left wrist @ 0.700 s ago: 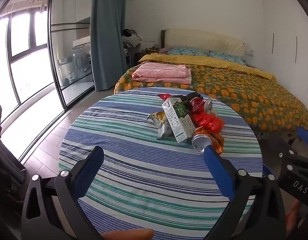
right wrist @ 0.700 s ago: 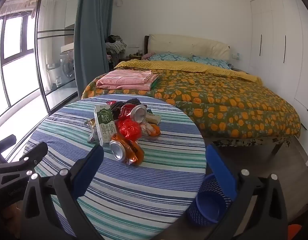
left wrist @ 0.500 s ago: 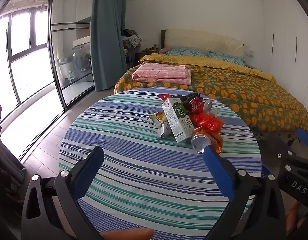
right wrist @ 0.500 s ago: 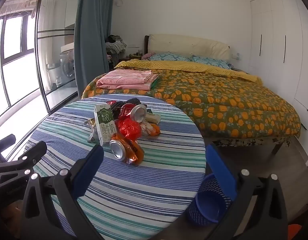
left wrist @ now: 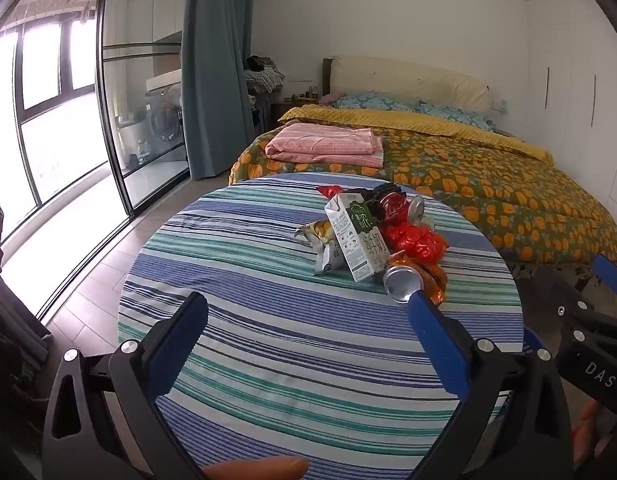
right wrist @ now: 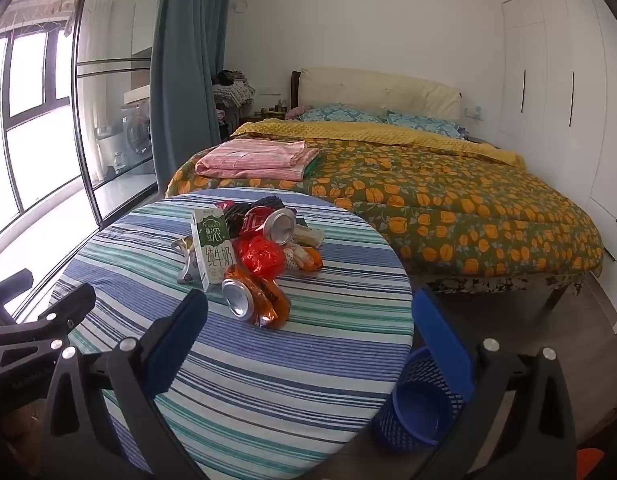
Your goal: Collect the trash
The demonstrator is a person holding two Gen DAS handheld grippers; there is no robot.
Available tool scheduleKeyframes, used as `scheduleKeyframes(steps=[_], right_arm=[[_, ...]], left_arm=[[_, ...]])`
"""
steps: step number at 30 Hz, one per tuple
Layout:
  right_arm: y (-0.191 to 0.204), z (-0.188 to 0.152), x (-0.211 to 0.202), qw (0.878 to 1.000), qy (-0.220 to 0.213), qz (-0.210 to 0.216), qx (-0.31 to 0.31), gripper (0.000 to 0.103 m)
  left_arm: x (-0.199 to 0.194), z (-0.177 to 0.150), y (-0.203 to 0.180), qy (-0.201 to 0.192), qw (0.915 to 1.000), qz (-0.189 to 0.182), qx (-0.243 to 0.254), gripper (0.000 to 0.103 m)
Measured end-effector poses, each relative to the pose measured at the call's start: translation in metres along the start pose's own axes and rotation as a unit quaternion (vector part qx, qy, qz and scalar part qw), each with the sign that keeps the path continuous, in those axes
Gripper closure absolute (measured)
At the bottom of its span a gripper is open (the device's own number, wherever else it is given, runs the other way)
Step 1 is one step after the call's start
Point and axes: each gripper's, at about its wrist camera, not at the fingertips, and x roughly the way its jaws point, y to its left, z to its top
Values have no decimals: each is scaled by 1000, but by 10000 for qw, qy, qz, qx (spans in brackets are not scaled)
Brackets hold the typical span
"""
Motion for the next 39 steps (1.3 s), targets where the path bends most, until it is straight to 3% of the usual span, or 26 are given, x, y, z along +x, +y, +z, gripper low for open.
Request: scheduleKeyframes(steps=[39], right_arm=[[2, -1, -1, 10000, 1, 36, 20, 5]], left_arm=[[3, -2, 8, 57, 10000, 56, -11, 4]])
